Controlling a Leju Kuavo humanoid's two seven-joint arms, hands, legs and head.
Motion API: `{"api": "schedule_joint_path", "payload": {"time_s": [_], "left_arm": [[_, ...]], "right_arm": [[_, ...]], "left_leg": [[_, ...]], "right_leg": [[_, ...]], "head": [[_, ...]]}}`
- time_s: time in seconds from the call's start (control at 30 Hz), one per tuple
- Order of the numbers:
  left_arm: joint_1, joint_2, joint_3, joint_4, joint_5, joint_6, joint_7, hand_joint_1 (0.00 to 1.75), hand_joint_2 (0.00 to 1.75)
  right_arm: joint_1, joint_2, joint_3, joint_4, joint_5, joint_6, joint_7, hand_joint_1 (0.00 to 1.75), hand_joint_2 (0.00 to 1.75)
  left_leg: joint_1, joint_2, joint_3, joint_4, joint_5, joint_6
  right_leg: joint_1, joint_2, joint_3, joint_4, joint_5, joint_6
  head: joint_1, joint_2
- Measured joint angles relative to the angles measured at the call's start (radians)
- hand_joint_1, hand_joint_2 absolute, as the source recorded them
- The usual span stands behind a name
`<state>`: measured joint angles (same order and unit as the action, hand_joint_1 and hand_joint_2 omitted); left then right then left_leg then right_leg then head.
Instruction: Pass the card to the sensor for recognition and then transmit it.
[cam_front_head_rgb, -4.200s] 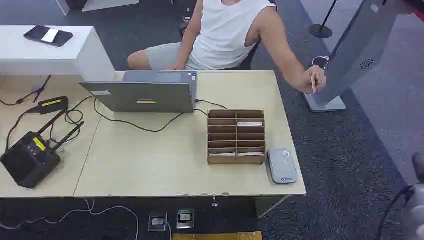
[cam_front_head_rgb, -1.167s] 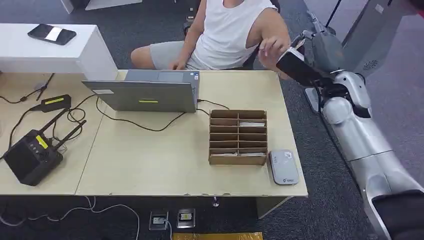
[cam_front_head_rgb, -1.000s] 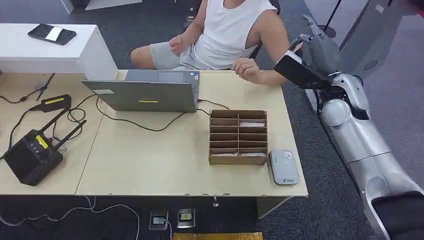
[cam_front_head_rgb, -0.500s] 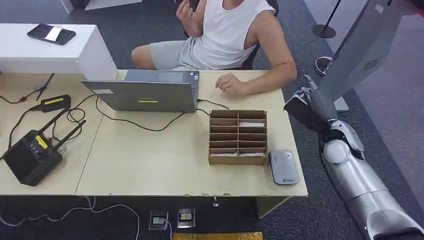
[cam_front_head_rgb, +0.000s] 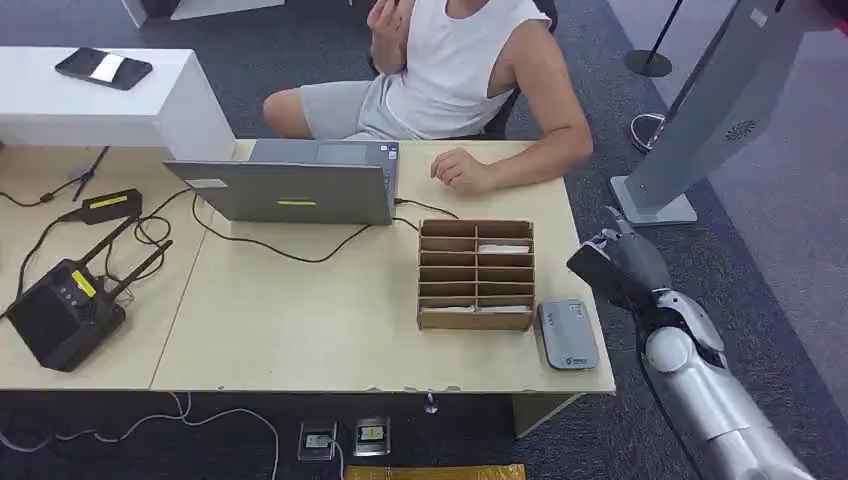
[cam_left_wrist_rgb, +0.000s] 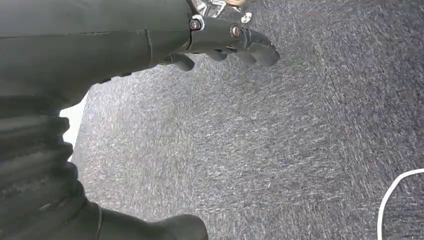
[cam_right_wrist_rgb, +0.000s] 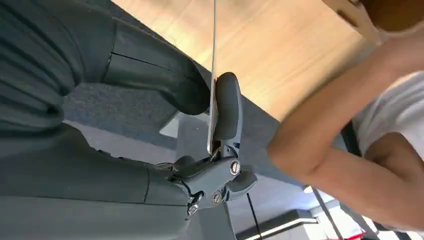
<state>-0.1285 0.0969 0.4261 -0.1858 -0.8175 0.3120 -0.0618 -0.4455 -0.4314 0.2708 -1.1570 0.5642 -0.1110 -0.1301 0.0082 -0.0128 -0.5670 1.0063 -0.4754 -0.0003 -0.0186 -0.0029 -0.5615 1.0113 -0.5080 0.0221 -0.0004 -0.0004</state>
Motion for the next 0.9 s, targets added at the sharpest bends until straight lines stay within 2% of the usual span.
{"api": "schedule_joint_path", "payload": {"time_s": [0.5, 0.9], "left_arm": [[0.000, 0.000, 0.000, 0.000, -0.009, -0.001, 0.003, 0.00, 1.75], [0.000, 0.000, 0.000, 0.000, -0.009, 0.001, 0.003, 0.00, 1.75]], "right_arm": [[0.118, 0.011, -0.042, -0.040, -0.006, 0.014, 0.006, 1.75, 1.75], [0.158, 0.012, -0.068, -0.061, 0.001, 0.023, 0.004, 1.75, 1.75]], "left_leg": [[0.000, 0.000, 0.000, 0.000, 0.000, 0.000], [0.000, 0.000, 0.000, 0.000, 0.000, 0.000]], "right_leg": [[0.000, 0.000, 0.000, 0.000, 0.000, 0.000], [0.000, 0.000, 0.000, 0.000, 0.000, 0.000]], "head": [[0.000, 0.000], [0.000, 0.000]]}}
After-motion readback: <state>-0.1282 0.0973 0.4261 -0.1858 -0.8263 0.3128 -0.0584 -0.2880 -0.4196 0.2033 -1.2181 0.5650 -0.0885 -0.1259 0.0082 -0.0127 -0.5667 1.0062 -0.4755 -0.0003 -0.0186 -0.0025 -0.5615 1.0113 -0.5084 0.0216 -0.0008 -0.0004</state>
